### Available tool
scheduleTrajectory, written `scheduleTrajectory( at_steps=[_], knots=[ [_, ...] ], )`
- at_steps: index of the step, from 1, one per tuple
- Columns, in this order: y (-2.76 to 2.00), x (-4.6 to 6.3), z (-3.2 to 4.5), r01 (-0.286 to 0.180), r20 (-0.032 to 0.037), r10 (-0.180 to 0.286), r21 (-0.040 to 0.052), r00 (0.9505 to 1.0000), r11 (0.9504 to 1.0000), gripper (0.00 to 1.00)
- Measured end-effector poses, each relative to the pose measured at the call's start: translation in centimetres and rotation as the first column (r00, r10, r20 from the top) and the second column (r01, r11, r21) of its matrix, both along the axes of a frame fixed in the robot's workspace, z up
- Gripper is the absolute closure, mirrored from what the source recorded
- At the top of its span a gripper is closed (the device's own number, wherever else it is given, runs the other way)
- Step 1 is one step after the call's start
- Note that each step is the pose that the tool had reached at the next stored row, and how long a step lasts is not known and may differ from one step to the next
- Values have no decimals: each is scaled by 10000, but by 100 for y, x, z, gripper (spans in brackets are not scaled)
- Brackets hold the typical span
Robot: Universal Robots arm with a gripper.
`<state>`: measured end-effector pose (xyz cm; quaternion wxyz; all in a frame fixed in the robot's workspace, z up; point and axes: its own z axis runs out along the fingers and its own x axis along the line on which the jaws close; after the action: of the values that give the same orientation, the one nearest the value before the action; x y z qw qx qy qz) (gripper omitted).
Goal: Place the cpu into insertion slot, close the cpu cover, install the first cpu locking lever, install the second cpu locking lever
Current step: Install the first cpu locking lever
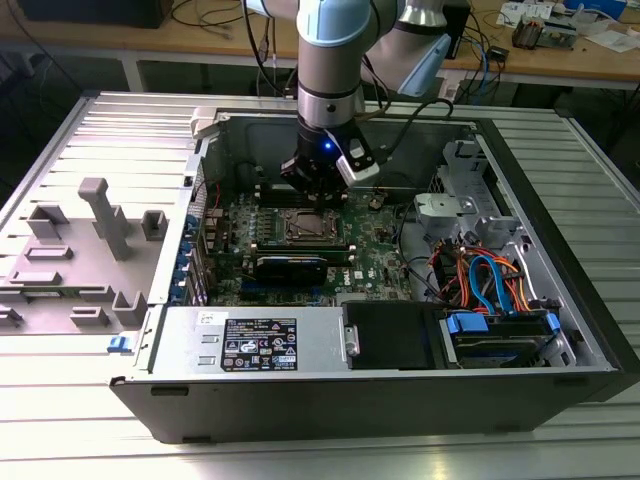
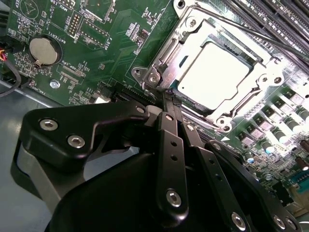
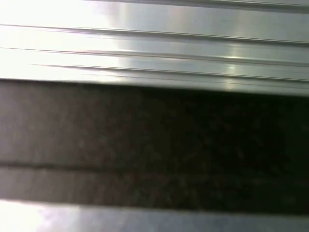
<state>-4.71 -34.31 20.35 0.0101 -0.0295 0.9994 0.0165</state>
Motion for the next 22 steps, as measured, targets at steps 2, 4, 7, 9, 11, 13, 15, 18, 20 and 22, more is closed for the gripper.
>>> scheduleTrajectory(
  at_steps=[2,4,7,9,11,13,15,18,20,22],
  knots=[
    [0,2,-4,0,-1,0,-2,10000,10000,89],
    [0,5,-9,0,-2,0,-1,10000,10000,89],
    [0,7,-11,-1,0,1,39,10000,10000,89],
    [0,6,-11,-1,-1,1,86,10000,10000,89],
    [1,7,-12,-1,1,1,139,10000,9999,89],
    [2,7,-14,0,3,0,209,10000,9998,89],
    [0,7,-10,0,0,0,261,10000,9997,89],
    [3,8,9,0,6,0,288,10000,9996,89],
    [0,7,38,0,0,0,271,10000,9996,89],
    [0,7,62,-1,0,1,259,10000,9997,89]
  ],
)
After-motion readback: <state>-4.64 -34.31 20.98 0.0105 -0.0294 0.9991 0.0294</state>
